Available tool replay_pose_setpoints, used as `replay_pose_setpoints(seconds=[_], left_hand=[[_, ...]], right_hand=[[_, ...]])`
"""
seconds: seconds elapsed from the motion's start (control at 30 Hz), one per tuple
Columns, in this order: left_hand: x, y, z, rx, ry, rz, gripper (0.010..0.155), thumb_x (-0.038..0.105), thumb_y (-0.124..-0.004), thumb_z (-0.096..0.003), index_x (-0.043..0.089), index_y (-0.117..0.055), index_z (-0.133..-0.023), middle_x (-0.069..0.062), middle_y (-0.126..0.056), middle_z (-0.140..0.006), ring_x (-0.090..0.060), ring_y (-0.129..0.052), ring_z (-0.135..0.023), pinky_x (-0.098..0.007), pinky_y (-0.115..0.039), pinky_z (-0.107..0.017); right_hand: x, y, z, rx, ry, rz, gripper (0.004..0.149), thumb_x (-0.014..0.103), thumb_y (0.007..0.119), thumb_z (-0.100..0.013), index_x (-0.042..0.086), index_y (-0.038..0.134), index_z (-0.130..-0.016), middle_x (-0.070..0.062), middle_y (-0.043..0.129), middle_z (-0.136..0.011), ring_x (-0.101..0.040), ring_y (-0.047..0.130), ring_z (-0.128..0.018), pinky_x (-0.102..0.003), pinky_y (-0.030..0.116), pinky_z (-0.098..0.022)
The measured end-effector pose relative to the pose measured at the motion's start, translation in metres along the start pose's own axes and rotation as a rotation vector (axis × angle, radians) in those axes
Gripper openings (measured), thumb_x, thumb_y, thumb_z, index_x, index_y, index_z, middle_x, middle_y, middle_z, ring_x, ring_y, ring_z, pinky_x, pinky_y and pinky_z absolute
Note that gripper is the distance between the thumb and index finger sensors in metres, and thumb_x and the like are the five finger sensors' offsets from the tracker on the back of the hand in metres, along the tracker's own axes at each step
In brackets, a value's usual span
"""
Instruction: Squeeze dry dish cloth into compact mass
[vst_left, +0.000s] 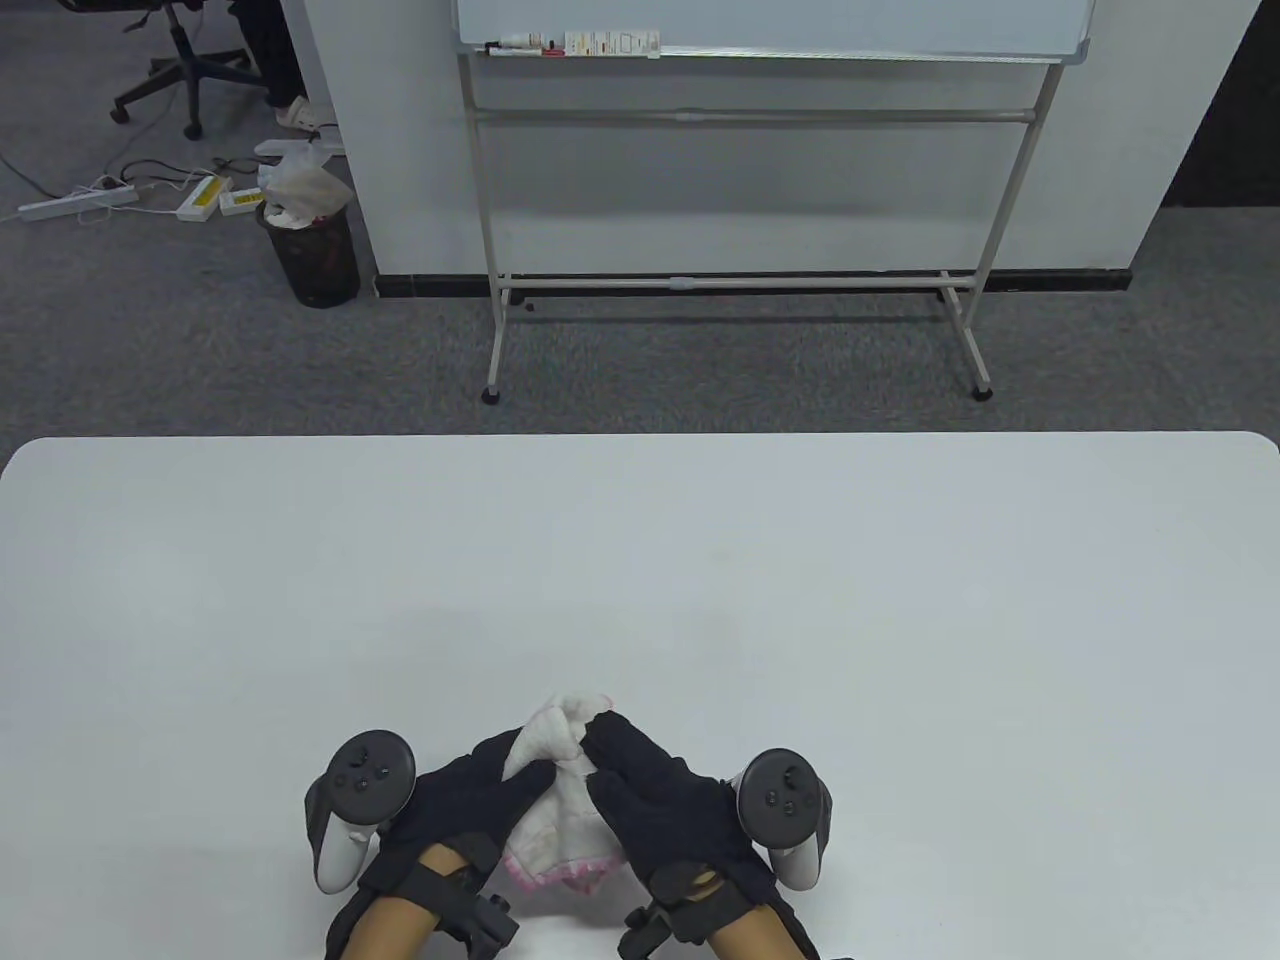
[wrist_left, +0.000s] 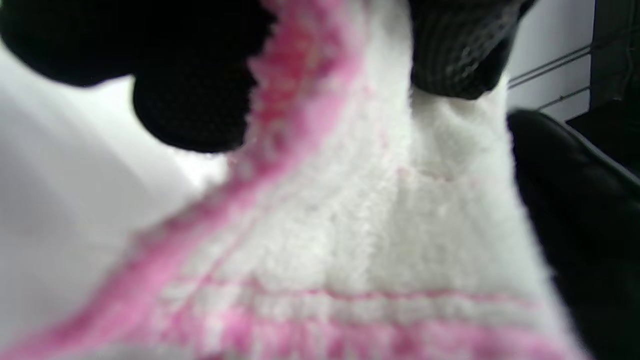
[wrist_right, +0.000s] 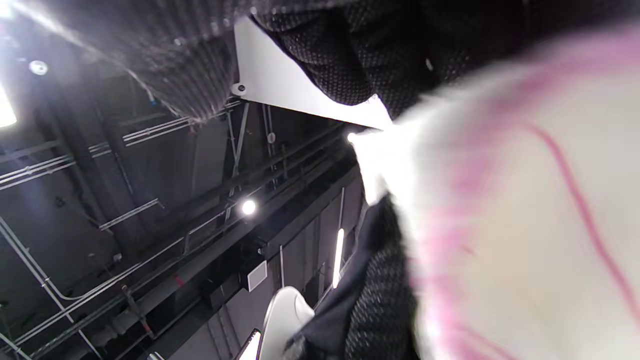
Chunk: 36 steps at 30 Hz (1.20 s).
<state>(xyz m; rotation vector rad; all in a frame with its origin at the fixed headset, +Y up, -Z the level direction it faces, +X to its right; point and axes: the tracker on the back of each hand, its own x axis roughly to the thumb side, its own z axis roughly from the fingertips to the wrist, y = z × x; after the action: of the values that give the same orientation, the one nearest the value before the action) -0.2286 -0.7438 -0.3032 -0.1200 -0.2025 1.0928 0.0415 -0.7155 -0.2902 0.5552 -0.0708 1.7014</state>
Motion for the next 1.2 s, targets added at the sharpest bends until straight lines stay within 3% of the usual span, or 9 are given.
replay_pose_setpoints(seconds=[0.1, 0.23, 0.33, 0.43, 0.6, 0.8, 1.03, 1.13, 1.2], left_hand=[[-0.004, 0.005, 0.006, 0.089, 0.053, -0.007, 0.054, 0.054, -0.078, -0.0511, 0.016, -0.075, -0.088, -0.011, -0.091, -0.075, -0.037, -0.092, -0.062, -0.05, -0.081, -0.044], [0.0, 0.0, 0.007, 0.094, 0.082, 0.006, 0.053, 0.055, -0.076, -0.0515, 0.015, -0.075, -0.087, -0.014, -0.083, -0.087, -0.043, -0.083, -0.076, -0.055, -0.075, -0.053], [0.008, -0.009, 0.007, 0.016, 0.055, 0.083, 0.054, 0.056, -0.075, -0.0522, 0.014, -0.075, -0.087, -0.015, -0.087, -0.084, -0.041, -0.088, -0.072, -0.053, -0.078, -0.051], [0.016, -0.022, 0.008, -0.082, 0.018, 0.226, 0.055, 0.057, -0.074, -0.0531, 0.014, -0.076, -0.088, -0.012, -0.093, -0.077, -0.037, -0.094, -0.065, -0.051, -0.082, -0.046], [0.024, -0.036, 0.01, -0.21, -0.029, 0.492, 0.057, 0.058, -0.072, -0.0547, 0.011, -0.077, -0.086, -0.008, -0.097, -0.069, -0.033, -0.098, -0.057, -0.047, -0.085, -0.041], [0.026, -0.04, 0.009, -0.265, -0.093, 0.54, 0.062, 0.063, -0.066, -0.0558, 0.011, -0.072, -0.089, -0.008, -0.088, -0.079, -0.036, -0.088, -0.069, -0.049, -0.078, -0.051], [0.021, -0.034, 0.011, -0.211, -0.04, 0.441, 0.065, 0.064, -0.061, -0.0574, 0.014, -0.061, -0.1, -0.019, -0.056, -0.104, -0.048, -0.06, -0.088, -0.056, -0.061, -0.063], [0.018, -0.034, 0.016, -0.14, 0.015, 0.391, 0.077, 0.067, -0.06, -0.0563, 0.012, -0.043, -0.107, -0.025, -0.048, -0.107, -0.052, -0.057, -0.09, -0.058, -0.062, -0.062], [0.017, -0.045, 0.018, -0.243, 0.044, 0.468, 0.081, 0.069, -0.059, -0.0564, 0.011, -0.036, -0.109, -0.028, -0.045, -0.108, -0.055, -0.058, -0.09, -0.06, -0.062, -0.062]], right_hand=[[0.005, 0.0, 0.001, 0.016, -0.034, 0.081, 0.085, 0.062, 0.076, -0.047, 0.007, 0.045, -0.103, -0.024, 0.055, -0.102, -0.052, 0.062, -0.091, -0.067, 0.053, -0.062], [0.014, 0.011, 0.001, 0.12, -0.088, 0.309, 0.096, 0.062, 0.082, -0.045, 0.014, 0.028, -0.106, -0.017, 0.03, -0.111, -0.046, 0.03, -0.105, -0.067, 0.034, -0.071], [0.018, 0.021, 0.002, 0.218, -0.109, 0.466, 0.104, 0.063, 0.087, -0.042, 0.02, 0.017, -0.106, -0.009, 0.013, -0.112, -0.038, 0.011, -0.107, -0.066, 0.022, -0.073], [0.016, 0.027, 0.001, 0.268, -0.102, 0.527, 0.116, 0.063, 0.091, -0.038, 0.023, 0.002, -0.101, -0.007, 0.004, -0.11, -0.037, 0.008, -0.107, -0.066, 0.02, -0.074], [0.011, 0.023, 0.002, 0.252, -0.075, 0.475, 0.125, 0.061, 0.095, -0.036, 0.022, -0.007, -0.096, -0.014, 0.013, -0.109, -0.044, 0.039, -0.105, -0.068, 0.043, -0.07], [0.003, 0.021, 0.0, 0.216, 0.028, 0.336, 0.115, 0.049, 0.099, -0.038, 0.014, 0.008, -0.1, -0.022, 0.048, -0.1, -0.043, 0.082, -0.073, -0.06, 0.07, -0.049], [-0.004, 0.004, -0.005, 0.034, 0.074, 0.371, 0.079, 0.041, 0.098, -0.04, 0.006, 0.054, -0.096, -0.02, 0.079, -0.072, -0.032, 0.095, -0.036, -0.054, 0.08, -0.029], [-0.005, -0.004, -0.001, -0.041, 0.065, 0.36, 0.068, 0.04, 0.095, -0.042, 0.006, 0.062, -0.091, -0.02, 0.079, -0.072, -0.034, 0.095, -0.037, -0.055, 0.079, -0.031], [-0.001, -0.008, 0.003, -0.13, 0.023, 0.359, 0.065, 0.041, 0.092, -0.045, 0.01, 0.06, -0.092, -0.02, 0.075, -0.077, -0.037, 0.093, -0.047, -0.058, 0.076, -0.038]])
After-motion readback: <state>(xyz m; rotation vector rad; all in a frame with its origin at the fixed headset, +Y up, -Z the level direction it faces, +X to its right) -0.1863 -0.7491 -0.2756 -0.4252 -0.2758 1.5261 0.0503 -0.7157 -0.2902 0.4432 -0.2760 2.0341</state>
